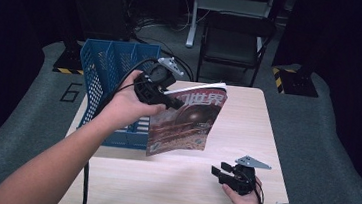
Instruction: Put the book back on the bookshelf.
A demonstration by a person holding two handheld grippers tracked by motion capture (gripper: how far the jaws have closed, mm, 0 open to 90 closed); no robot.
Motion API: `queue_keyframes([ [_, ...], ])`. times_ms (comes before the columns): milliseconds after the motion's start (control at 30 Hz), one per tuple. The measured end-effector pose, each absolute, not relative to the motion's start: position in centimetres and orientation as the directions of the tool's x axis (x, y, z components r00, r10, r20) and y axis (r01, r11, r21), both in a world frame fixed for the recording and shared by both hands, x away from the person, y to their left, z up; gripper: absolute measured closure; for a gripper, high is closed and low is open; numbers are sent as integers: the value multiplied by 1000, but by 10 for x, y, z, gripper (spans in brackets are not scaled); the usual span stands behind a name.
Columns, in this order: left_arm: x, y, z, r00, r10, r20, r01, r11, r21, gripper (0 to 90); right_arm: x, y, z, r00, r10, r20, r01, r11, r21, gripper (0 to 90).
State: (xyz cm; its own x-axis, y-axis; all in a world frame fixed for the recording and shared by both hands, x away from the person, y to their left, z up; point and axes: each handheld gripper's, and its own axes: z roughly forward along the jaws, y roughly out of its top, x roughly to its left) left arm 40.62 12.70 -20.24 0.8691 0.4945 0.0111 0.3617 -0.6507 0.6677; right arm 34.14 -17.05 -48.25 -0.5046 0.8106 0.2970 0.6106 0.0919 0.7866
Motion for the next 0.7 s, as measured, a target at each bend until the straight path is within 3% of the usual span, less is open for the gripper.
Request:
queue_keyframes([
  [700,413,167,-186,809,587,3,422,-585,693,838,341,-171,-482,-505,811,296,606,89,791,509],
])
